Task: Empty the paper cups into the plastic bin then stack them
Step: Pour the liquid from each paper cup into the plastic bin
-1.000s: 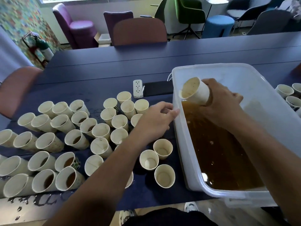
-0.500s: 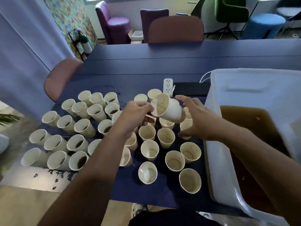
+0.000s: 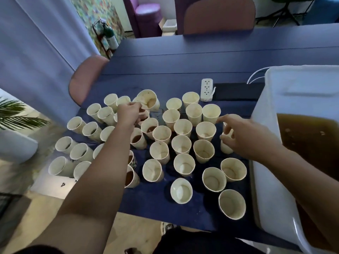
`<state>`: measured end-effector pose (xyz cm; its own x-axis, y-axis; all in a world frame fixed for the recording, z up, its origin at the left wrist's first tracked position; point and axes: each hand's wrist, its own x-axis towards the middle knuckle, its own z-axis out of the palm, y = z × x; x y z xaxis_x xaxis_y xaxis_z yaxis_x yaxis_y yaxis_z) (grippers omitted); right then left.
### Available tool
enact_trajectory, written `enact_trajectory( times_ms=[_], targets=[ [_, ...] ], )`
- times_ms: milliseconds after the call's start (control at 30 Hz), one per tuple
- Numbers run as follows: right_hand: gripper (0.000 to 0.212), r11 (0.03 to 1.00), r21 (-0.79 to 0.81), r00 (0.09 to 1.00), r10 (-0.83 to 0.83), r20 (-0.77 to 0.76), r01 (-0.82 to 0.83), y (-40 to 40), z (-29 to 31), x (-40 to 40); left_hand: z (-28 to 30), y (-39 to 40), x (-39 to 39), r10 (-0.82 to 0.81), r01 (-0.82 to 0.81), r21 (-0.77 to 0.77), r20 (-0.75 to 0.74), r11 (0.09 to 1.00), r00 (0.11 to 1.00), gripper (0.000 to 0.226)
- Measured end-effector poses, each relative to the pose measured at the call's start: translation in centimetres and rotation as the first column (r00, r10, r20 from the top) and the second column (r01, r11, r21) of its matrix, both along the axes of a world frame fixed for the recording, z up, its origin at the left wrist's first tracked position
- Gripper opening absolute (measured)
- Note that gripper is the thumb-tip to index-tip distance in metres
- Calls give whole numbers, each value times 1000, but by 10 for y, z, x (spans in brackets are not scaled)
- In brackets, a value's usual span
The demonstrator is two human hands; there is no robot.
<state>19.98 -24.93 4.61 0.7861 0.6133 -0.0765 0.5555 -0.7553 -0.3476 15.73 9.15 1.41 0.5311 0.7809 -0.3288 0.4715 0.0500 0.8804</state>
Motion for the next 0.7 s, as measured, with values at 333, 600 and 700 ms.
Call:
enact_trajectory(
  times_ms=[333,600,700],
  targets=[
    [36,999,39,1000,-30,7,29,-1,2,0,-41,29,46,-10,25,68,-214,997,977,25],
    [33,998,52,999,-39,4,39,-2,1,-1,-53,29,48,-63,81,63,-247,995,967,23],
    [33,998,54,999,-35,6,35,-2,0,0,-57,31,48,-91,123,110,-264,986,960,20]
  ],
)
